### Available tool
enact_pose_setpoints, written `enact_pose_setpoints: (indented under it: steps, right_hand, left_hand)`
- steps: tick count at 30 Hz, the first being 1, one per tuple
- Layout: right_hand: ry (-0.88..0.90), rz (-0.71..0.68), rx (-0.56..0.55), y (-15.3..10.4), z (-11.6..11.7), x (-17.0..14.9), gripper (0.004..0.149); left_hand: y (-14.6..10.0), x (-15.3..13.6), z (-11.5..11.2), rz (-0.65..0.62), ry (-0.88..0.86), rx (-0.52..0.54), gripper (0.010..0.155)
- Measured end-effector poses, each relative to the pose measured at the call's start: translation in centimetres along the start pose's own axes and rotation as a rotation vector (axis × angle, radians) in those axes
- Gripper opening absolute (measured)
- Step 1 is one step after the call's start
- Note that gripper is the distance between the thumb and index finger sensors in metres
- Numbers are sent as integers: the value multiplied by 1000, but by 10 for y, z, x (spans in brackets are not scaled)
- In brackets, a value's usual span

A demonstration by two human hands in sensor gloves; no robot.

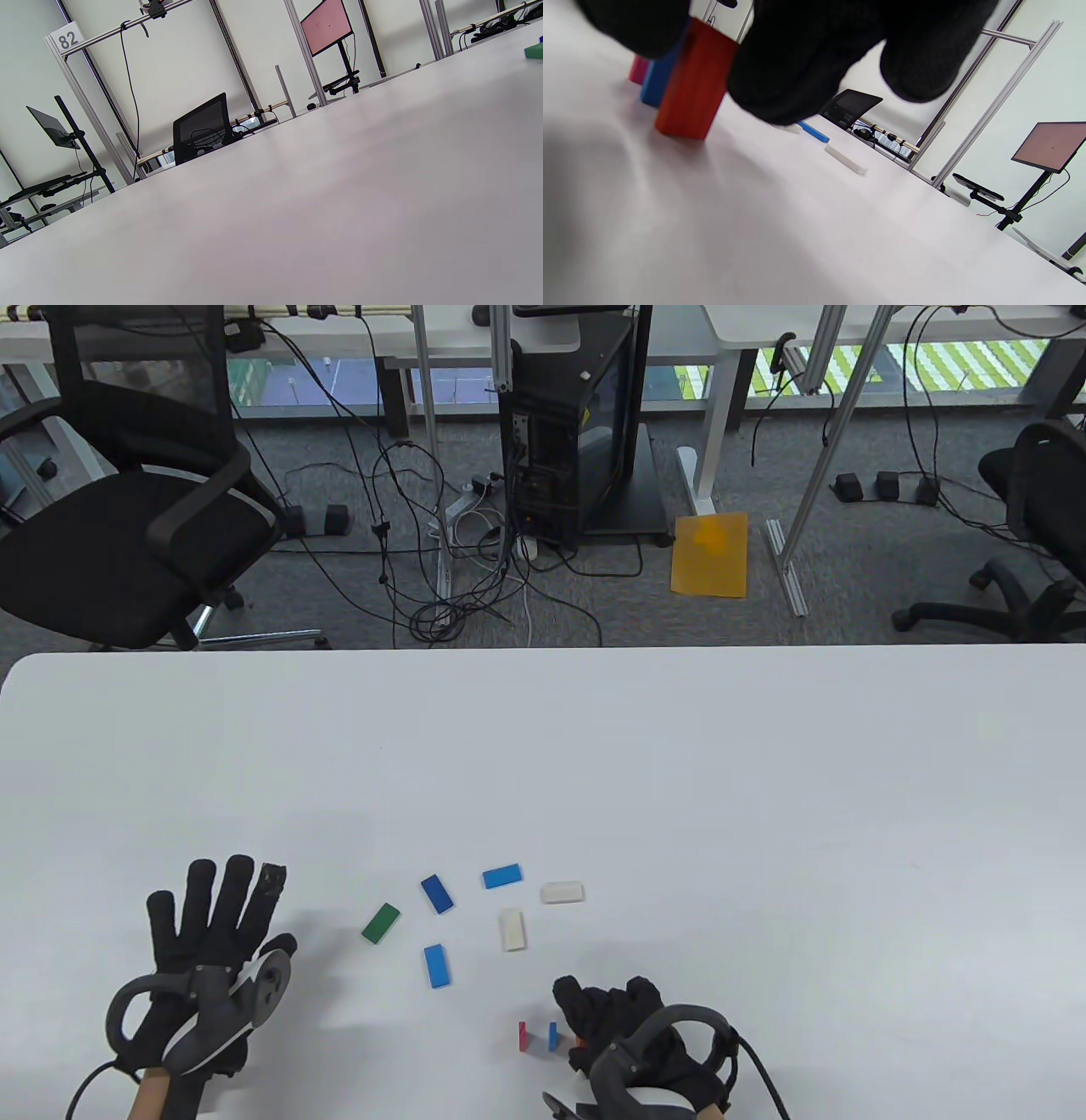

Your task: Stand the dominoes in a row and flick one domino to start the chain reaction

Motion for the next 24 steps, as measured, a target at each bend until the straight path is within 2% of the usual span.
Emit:
enact_pose_setpoints:
  steps: [3, 9, 14, 17, 19, 21, 24]
  right_hand:
    - [-4, 18, -22, -4, -6, -5, 82]
    - [71, 97, -138, -22, -28, -28, 83]
    - [41, 148, -196, -26, -39, -51, 77]
    - [23, 138, -150, -12, -40, -70, 76]
    - [60, 138, -99, 7, -35, -82, 78]
    - [96, 141, -99, 24, -30, -90, 74]
    - [118, 111, -35, 68, -10, -97, 72]
  left_hand:
    - [0, 0, 0, 2, -1, 1, 72]
    - [0, 0, 0, -3, -11, -2, 72]
    - [-1, -3, 3, 12, -15, 15, 72]
    - [-1, -4, 4, 15, -27, 17, 72]
    - [-1, -4, 3, 11, -20, 16, 72]
    - [-1, -3, 2, 9, -14, 9, 72]
    - [-1, -3, 1, 10, -11, 5, 72]
Point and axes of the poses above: the tracker on the back of each hand, its own x axis roughly to the thumb side, its own y axis roughly from the wrist to the fingertips, z = x × y, the point moved 3 cm from there along y, roughly from the wrist to the fingertips, and after that the axes turned 7 degrees about -z, right-handed, at the moved point
